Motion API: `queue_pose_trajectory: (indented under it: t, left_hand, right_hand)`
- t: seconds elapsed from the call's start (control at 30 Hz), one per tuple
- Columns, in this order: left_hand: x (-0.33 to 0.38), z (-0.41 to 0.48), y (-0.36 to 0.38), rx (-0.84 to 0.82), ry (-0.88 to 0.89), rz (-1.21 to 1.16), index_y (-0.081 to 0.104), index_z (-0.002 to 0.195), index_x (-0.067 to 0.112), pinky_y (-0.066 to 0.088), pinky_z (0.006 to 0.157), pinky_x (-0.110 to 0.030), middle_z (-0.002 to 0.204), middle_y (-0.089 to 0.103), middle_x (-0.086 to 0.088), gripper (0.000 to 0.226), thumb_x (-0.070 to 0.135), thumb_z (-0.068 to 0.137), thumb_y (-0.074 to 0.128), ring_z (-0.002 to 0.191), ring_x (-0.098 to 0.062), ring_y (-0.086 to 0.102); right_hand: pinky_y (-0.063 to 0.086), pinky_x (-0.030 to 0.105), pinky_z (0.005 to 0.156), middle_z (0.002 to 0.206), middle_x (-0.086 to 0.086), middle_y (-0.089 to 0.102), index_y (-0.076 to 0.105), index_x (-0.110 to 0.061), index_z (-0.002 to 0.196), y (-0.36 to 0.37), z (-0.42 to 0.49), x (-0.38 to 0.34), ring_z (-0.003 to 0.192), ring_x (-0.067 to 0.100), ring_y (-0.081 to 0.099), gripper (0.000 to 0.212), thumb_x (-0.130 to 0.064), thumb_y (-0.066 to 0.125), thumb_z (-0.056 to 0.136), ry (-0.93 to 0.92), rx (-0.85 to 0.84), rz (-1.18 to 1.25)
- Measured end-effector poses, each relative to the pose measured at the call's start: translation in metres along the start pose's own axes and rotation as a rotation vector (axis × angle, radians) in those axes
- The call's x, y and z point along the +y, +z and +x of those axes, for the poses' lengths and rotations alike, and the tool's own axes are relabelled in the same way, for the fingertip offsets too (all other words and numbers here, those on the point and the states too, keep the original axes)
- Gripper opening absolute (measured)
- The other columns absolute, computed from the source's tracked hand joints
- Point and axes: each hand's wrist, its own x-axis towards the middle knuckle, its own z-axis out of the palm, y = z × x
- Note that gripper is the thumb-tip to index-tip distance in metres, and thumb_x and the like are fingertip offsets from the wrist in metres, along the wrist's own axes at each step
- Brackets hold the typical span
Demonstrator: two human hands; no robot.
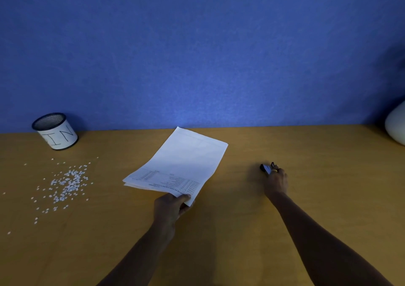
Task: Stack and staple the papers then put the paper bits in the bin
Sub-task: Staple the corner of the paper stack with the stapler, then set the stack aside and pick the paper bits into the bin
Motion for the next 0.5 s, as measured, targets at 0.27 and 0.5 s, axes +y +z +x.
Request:
queue_pose_trajectory:
  t: [0.27, 0.5]
  left_hand:
    - [0.021, 0.000, 0.000, 0.074, 0.171, 0.144, 0.062, 0.067, 0.011, 0.048, 0.067, -0.036, 0.075, 0.064, -0.007, 0.017, -0.004, 0.076, 0.065, 0.074, -0.027, 0.060]
    - [0.107, -0.013, -0.001, 0.081, 0.462, 0.334, 0.065, 0.069, 0.002, 0.052, 0.070, -0.045, 0.061, 0.067, -0.006, 0.029, 0.027, 0.054, 0.063, 0.065, -0.025, 0.059]
  right_hand:
    - [0.024, 0.047, 0.111, 0.151, 0.016, 0.022, 0.024, -0.001, 0.143, -0.008, -0.019, -0.019, 0.140, 0.031, 0.018, 0.048, -0.011, 0.033, 0.097, -0.068, 0.077, 0.041]
    - [0.032, 0.026, 0.106, 0.144, 0.008, 0.040, 0.050, -0.004, 0.131, -0.046, -0.066, -0.091, 0.133, 0.021, 0.036, 0.037, -0.014, 0.042, 0.097, -0.532, 0.193, 0.315]
